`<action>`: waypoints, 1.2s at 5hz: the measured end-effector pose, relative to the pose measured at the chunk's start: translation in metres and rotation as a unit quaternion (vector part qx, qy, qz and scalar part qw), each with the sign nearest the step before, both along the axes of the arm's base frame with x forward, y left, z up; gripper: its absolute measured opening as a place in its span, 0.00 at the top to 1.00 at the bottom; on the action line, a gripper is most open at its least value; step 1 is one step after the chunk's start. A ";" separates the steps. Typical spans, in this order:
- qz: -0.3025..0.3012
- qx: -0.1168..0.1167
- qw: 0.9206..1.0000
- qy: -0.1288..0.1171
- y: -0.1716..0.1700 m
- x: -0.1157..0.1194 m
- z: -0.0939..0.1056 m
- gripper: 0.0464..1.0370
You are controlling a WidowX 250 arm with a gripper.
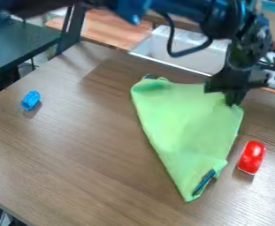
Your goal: Unfold the cloth from top right to bottom left
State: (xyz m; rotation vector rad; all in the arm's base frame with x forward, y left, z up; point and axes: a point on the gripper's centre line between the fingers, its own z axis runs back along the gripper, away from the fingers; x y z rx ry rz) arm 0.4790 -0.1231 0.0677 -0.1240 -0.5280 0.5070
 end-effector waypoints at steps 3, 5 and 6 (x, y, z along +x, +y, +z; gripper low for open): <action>-0.006 -0.027 1.000 0.008 0.059 -0.055 0.007 1.00; 0.013 -0.031 0.999 0.017 0.118 -0.098 0.003 1.00; 0.012 -0.038 0.999 0.001 0.138 -0.118 0.015 1.00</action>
